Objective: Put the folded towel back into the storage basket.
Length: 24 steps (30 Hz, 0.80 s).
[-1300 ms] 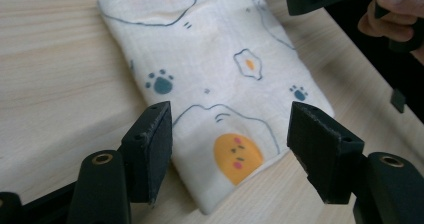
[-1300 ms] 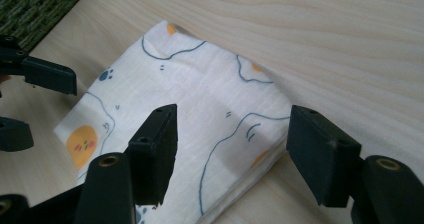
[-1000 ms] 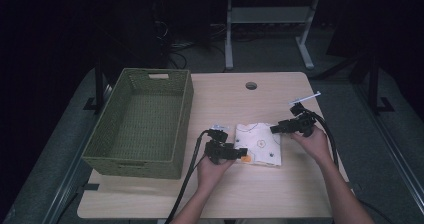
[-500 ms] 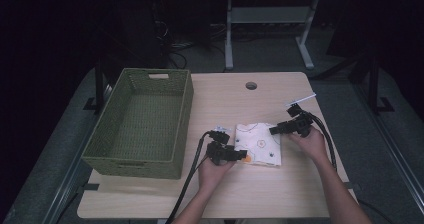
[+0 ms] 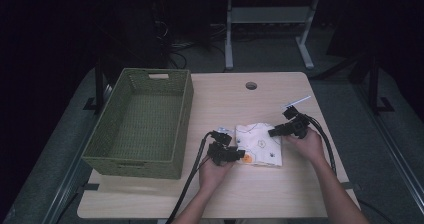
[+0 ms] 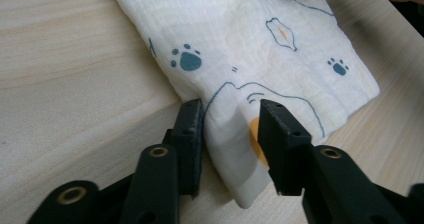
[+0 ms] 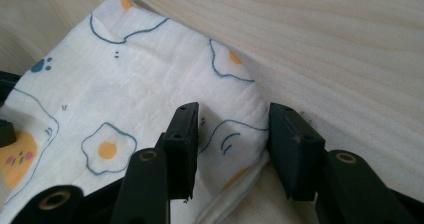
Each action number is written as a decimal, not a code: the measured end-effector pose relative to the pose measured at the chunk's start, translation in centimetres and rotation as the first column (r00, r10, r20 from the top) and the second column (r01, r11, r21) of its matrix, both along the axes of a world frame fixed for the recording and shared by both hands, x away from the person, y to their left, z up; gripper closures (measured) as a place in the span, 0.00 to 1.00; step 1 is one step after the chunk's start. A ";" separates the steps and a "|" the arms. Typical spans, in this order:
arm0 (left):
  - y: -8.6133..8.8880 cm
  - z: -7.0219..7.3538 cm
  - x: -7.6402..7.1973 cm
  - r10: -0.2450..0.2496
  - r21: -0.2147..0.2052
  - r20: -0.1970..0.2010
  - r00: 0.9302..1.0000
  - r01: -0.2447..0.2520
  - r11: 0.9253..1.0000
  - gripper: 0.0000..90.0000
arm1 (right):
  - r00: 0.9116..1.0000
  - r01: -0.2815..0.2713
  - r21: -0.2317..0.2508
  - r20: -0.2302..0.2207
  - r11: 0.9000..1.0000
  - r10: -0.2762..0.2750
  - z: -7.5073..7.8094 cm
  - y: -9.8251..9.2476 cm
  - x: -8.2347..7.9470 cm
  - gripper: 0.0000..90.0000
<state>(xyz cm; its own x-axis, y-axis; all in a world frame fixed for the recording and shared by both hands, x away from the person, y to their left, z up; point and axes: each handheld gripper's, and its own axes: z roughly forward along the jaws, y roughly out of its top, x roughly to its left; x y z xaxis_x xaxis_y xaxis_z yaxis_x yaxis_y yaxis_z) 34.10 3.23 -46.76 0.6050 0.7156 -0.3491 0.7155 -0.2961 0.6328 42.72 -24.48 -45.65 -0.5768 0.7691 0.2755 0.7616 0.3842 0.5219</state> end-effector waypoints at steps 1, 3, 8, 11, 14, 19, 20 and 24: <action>0.0 0.0 0.0 0.000 0.000 0.000 1.000 0.000 1.000 0.72 | 1.000 0.000 0.000 0.000 1.000 0.000 0.0 0.0 0.0 0.62; 0.0 0.0 0.0 -0.002 0.007 0.005 1.000 0.002 1.000 0.74 | 1.000 0.008 -0.007 0.000 1.000 -0.008 -0.1 0.0 0.1 0.57; -0.1 0.0 0.1 0.002 0.011 0.004 1.000 -0.002 1.000 0.77 | 1.000 0.013 -0.012 0.002 1.000 -0.013 0.0 0.0 0.0 0.57; -0.2 0.0 0.1 -0.001 0.010 0.000 1.000 0.001 1.000 0.79 | 1.000 0.005 -0.021 0.012 1.000 -0.005 -0.1 0.1 -0.1 0.63; -0.2 -0.1 0.2 -0.002 0.004 -0.005 1.000 0.002 1.000 0.84 | 1.000 0.002 -0.007 0.001 1.000 -0.002 -0.1 0.3 -0.1 0.72; -0.2 -0.3 0.3 -0.008 -0.010 -0.013 1.000 0.008 1.000 0.91 | 1.000 0.007 0.050 -0.025 0.999 -0.006 -0.5 0.1 0.0 0.83; -0.2 -0.3 0.4 -0.013 -0.016 -0.019 1.000 0.013 1.000 0.92 | 0.998 0.027 0.100 -0.053 0.995 -0.022 -0.7 -0.2 0.1 0.86; 0.0 -0.3 0.5 -0.017 -0.022 -0.026 1.000 0.016 1.000 0.93 | 0.994 0.062 0.193 -0.100 0.979 -0.044 -1.4 -1.1 0.1 0.89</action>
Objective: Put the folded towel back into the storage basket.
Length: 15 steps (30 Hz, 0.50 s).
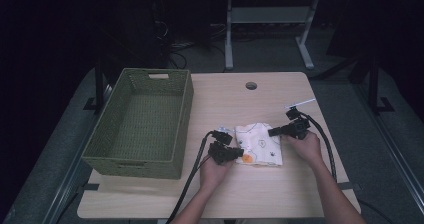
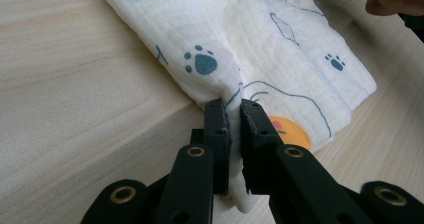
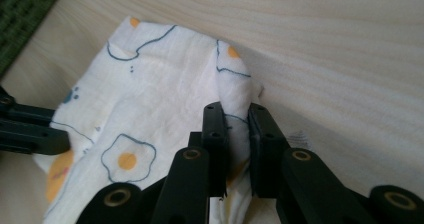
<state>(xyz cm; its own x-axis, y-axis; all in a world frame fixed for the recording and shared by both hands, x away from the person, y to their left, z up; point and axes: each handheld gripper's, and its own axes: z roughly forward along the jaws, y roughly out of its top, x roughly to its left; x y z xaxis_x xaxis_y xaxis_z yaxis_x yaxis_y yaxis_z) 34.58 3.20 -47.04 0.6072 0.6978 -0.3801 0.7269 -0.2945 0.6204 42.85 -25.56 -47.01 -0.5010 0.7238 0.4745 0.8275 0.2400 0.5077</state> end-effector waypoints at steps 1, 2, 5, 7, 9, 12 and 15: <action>0.0 0.0 0.0 0.000 0.000 0.000 1.000 0.000 1.000 0.93 | 1.000 0.000 0.000 0.000 1.000 0.000 0.0 0.0 0.0 0.89; 0.1 0.1 0.0 0.000 -0.006 -0.002 1.000 0.000 1.000 0.93 | 1.000 0.001 0.029 -0.015 1.000 -0.001 -0.2 -0.3 0.0 0.89; 0.1 0.2 0.0 -0.004 -0.008 0.001 1.000 0.004 1.000 0.93 | 1.000 0.002 0.046 -0.024 0.999 -0.001 -0.2 -0.4 -0.1 0.90; 0.2 0.3 0.0 -0.009 -0.011 0.001 1.000 0.009 1.000 0.94 | 1.000 0.006 0.070 -0.031 0.998 -0.003 -0.2 -0.6 -0.1 0.90; 0.4 0.5 0.0 -0.010 -0.024 -0.001 1.000 0.010 1.000 0.94 | 0.999 0.006 0.097 -0.032 0.995 -0.003 0.2 -0.7 -0.1 0.90; 0.5 0.7 0.0 -0.010 -0.039 -0.002 1.000 0.010 0.999 0.94 | 1.000 0.000 0.113 -0.030 0.994 0.003 0.5 -0.8 -0.2 0.90; 0.6 1.1 0.0 -0.012 -0.072 -0.008 1.000 0.011 0.997 0.95 | 1.000 -0.002 0.138 -0.026 0.990 0.006 1.0 -0.8 -0.2 0.90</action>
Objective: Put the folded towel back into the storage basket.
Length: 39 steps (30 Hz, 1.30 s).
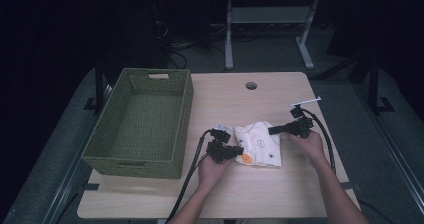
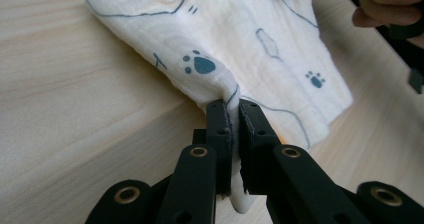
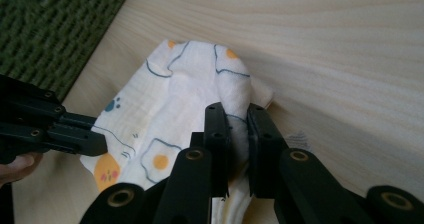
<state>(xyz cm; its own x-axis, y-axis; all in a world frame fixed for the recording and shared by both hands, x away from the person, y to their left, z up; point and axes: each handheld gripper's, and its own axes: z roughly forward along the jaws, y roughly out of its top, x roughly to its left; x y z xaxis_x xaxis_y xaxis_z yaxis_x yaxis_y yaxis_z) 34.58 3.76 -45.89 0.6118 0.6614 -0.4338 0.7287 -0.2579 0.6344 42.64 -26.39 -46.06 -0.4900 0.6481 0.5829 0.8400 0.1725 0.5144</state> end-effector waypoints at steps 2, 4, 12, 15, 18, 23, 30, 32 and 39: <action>0.1 0.5 0.0 -0.008 -0.020 0.000 1.000 0.008 1.000 0.95 | 1.000 -0.001 0.018 0.003 1.000 0.001 0.4 -0.1 0.0 0.90; 0.0 0.6 0.0 -0.006 -0.026 0.002 1.000 0.006 1.000 0.95 | 1.000 0.001 0.023 0.000 1.000 -0.001 0.6 -0.2 -0.1 0.90; -0.2 1.7 -0.2 -0.032 -0.070 0.007 0.999 0.032 0.997 0.95 | 1.000 0.004 0.053 0.011 0.999 -0.005 1.2 -0.8 -0.4 0.90; -0.2 2.2 -0.2 -0.036 -0.079 0.013 0.999 0.037 0.996 0.95 | 1.000 0.009 0.065 0.005 0.998 -0.009 1.4 -1.0 -0.5 0.90; -0.1 2.4 -0.2 -0.039 -0.081 0.016 0.999 0.040 0.996 0.95 | 1.000 0.010 0.072 0.010 0.997 -0.011 1.6 -1.2 -0.5 0.90; 0.1 3.3 -0.2 -0.041 -0.095 0.023 0.999 0.043 0.995 0.95 | 1.000 0.017 0.093 0.010 0.996 -0.018 2.1 -1.5 -0.6 0.90; 0.3 4.5 -0.3 -0.052 -0.099 0.037 0.998 0.056 0.993 0.95 | 1.000 0.015 0.101 0.007 0.995 -0.016 2.6 -1.7 -0.7 0.90; 0.4 4.8 -0.3 -0.053 -0.100 0.042 0.998 0.057 0.993 0.96 | 1.000 0.012 0.102 0.013 0.995 -0.014 3.1 -1.6 -0.7 0.90; 1.0 6.2 -0.1 -0.052 -0.122 0.052 0.997 0.058 0.991 0.96 | 0.999 0.007 0.111 0.039 0.994 -0.012 5.0 -1.3 -0.6 0.90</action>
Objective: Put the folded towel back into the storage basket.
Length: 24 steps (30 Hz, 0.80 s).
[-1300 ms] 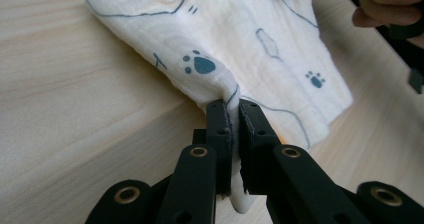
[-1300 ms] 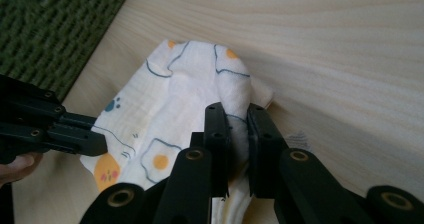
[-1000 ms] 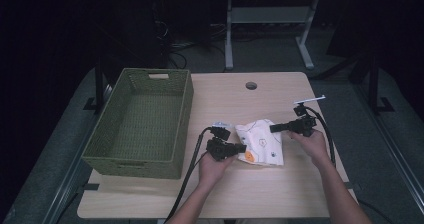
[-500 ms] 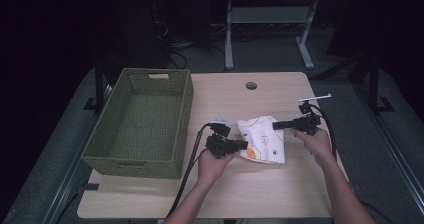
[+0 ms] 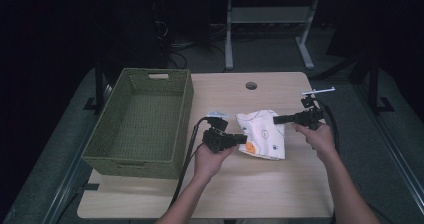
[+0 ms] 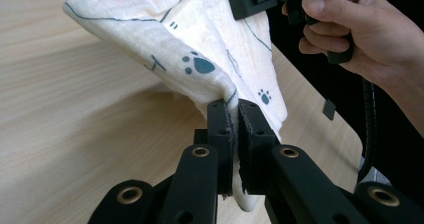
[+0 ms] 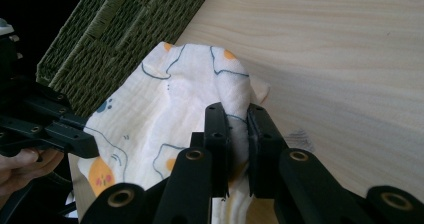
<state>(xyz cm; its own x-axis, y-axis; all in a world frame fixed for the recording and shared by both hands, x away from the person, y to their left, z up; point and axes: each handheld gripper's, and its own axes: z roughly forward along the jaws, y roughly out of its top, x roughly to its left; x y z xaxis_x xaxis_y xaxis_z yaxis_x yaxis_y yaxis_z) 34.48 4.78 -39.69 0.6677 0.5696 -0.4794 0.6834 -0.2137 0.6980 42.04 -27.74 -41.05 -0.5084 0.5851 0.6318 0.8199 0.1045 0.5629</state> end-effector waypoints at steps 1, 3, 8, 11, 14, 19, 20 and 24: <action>0.2 0.3 0.1 -0.004 -0.008 -0.002 1.000 0.004 1.000 0.96 | 1.000 -0.002 0.005 0.005 1.000 0.002 0.4 0.1 0.0 0.90; 0.4 0.5 0.1 -0.006 -0.007 0.000 1.000 0.006 1.000 0.96 | 1.000 -0.003 0.004 0.010 1.000 0.003 0.7 0.2 0.0 0.90; 1.0 1.3 0.3 -0.007 -0.020 0.003 1.000 0.007 1.000 0.96 | 1.000 -0.008 0.015 0.017 1.000 0.007 1.7 0.6 0.1 0.90; 1.4 1.8 0.4 -0.006 -0.023 0.005 1.000 0.006 1.000 0.96 | 1.000 -0.010 0.017 0.019 1.000 0.010 2.0 0.7 0.2 0.90; 1.8 2.3 0.4 -0.006 -0.033 0.008 1.000 0.006 0.999 0.96 | 1.000 -0.009 0.029 0.026 1.000 0.008 2.6 1.1 0.2 0.90; 2.7 3.4 0.6 -0.006 -0.042 0.019 1.000 0.006 0.999 0.96 | 1.000 -0.009 0.028 0.027 1.000 0.008 3.5 1.5 0.4 0.90; 2.7 3.4 0.6 -0.006 -0.042 0.019 1.000 0.006 0.999 0.96 | 1.000 -0.009 0.028 0.027 1.000 0.008 3.5 1.5 0.4 0.90; 3.9 4.1 0.9 -0.009 -0.060 0.019 1.000 0.010 0.998 0.96 | 0.999 -0.011 0.030 0.038 0.999 0.010 4.4 2.1 0.5 0.90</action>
<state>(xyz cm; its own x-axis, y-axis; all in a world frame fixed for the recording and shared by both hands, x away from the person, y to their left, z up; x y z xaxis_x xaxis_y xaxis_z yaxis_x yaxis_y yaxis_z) 35.40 8.68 -35.58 0.6823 0.5338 -0.4995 0.6680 -0.1778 0.7226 42.56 -25.62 -36.62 -0.5385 0.5605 0.6292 0.7967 0.0955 0.5968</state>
